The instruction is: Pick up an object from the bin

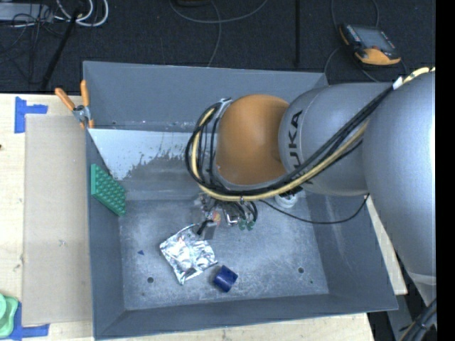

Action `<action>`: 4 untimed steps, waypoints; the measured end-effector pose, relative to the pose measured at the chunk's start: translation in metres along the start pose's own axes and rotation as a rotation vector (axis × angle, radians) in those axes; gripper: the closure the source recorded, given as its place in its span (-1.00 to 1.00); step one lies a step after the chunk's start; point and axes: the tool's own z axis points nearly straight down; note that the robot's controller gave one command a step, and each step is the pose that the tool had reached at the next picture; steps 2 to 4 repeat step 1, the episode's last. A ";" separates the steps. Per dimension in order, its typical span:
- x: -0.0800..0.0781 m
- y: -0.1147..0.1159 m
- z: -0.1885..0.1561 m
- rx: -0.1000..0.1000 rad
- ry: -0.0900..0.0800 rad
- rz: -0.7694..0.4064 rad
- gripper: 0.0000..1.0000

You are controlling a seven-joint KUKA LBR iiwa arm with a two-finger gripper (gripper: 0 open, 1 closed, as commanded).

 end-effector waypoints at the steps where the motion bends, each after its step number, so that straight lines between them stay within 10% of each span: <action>1: -0.001 0.000 -0.014 0.000 0.000 0.003 1.00; 4: -0.001 0.000 -0.014 0.000 0.000 0.003 1.00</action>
Offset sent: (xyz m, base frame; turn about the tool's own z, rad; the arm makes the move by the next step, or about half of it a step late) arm -0.0001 0.0000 0.0140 0.0000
